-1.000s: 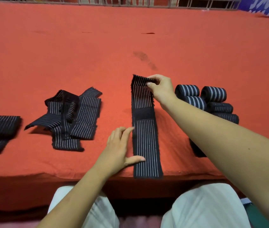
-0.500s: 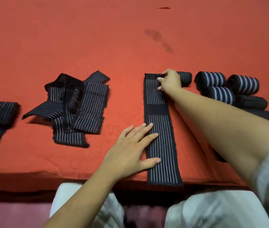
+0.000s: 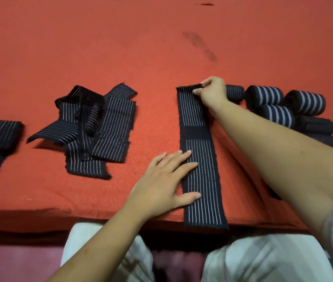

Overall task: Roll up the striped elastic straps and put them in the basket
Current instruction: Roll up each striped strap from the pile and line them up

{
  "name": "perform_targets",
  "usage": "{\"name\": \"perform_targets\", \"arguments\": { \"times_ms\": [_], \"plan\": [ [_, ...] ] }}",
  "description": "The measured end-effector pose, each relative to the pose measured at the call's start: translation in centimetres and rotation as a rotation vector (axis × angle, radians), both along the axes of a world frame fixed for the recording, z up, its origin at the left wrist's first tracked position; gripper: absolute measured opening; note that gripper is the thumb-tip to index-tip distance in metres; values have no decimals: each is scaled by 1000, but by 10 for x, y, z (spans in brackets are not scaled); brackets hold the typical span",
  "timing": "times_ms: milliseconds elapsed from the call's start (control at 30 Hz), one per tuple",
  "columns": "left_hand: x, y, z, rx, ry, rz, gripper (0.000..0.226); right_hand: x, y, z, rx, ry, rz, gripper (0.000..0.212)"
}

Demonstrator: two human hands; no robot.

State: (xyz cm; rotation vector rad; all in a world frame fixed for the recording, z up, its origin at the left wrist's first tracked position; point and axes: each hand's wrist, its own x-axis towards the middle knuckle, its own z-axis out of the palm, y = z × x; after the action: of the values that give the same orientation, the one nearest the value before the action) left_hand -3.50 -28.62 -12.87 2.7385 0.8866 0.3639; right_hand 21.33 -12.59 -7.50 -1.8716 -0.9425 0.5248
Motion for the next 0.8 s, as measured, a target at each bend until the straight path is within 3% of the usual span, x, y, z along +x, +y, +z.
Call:
{"name": "perform_targets", "arguments": {
  "times_ms": [167, 267, 367, 433, 533, 600, 800],
  "plan": [
    [-1, 1, 2, -37, -2, 3, 78, -15, -49, 38, 204, 219, 30, 35],
    [-2, 0, 3, -47, -5, -2, 80, -33, -101, 55, 310, 238, 108, 17],
    [-1, 1, 2, -88, -46, -6, 84, -49, -157, 59, 384, 253, 199, 17],
    [-1, 1, 3, -179, -191, 30, 82, -55, -191, 56, 393, 239, 211, 11],
    [-2, -7, 17, -428, -659, 203, 48, -61, -231, 45, 372, 251, 242, 5],
    [-3, -17, 33, -492, -860, 238, 32, -68, -252, 38, 351, 269, 301, 4],
    [0, -54, 60, -589, -1029, 117, 25, -80, -282, 28, 390, 387, 244, 10]
  ]
}}
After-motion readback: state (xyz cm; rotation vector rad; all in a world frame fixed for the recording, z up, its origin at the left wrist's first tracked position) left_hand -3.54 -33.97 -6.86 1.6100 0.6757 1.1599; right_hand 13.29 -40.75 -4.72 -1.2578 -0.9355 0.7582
